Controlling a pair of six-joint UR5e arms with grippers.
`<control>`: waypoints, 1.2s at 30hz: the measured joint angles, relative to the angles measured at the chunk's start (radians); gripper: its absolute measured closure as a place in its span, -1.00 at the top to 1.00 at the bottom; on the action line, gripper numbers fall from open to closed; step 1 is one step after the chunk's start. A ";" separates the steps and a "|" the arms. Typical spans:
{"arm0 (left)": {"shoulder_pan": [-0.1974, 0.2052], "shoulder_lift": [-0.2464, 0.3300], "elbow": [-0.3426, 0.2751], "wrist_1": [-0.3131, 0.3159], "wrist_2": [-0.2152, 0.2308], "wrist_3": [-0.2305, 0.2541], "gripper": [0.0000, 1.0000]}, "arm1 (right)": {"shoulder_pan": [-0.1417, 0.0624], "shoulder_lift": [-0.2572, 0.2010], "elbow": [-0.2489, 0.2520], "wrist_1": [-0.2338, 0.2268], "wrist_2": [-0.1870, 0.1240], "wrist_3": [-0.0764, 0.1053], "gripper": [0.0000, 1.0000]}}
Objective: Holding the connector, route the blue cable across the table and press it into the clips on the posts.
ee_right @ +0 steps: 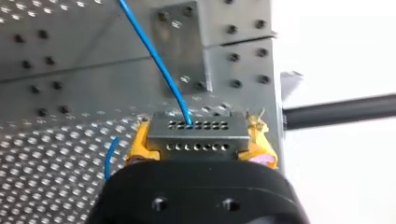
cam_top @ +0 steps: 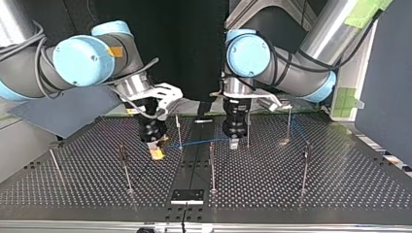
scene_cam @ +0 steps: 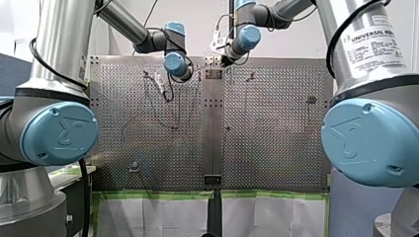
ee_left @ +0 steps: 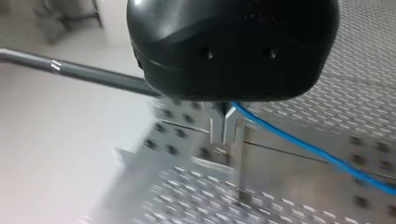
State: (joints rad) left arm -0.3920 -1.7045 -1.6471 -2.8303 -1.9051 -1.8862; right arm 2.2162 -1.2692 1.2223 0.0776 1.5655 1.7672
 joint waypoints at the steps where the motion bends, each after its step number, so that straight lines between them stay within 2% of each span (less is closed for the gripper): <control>1: 0.002 0.005 0.000 0.006 0.008 -0.002 -0.98 | -0.002 -0.004 0.001 0.000 0.000 0.000 -1.00; 6: 0.006 -0.010 -0.001 0.009 0.048 -0.006 -0.98 | -0.007 0.010 0.004 0.000 -0.007 0.000 -1.00; 11: 0.009 -0.044 -0.011 0.015 0.051 -0.008 -0.98 | -0.008 0.023 0.019 -0.002 -0.011 -0.001 -1.00; 19: 0.031 -0.054 -0.012 0.048 0.080 -0.011 -0.98 | -0.012 0.049 0.025 -0.006 -0.022 -0.003 -1.00; 28: 0.063 -0.055 0.000 0.066 0.121 -0.014 -0.98 | -0.015 0.071 0.023 -0.016 -0.061 -0.005 -1.00; 36: 0.090 -0.071 0.049 0.050 0.151 -0.013 -0.98 | -0.022 0.087 -0.006 -0.021 -0.085 0.001 -1.00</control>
State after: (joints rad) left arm -0.3016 -1.7750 -1.5977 -2.7804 -1.7536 -1.8991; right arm 2.1938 -1.1819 1.2167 0.0568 1.4801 1.7683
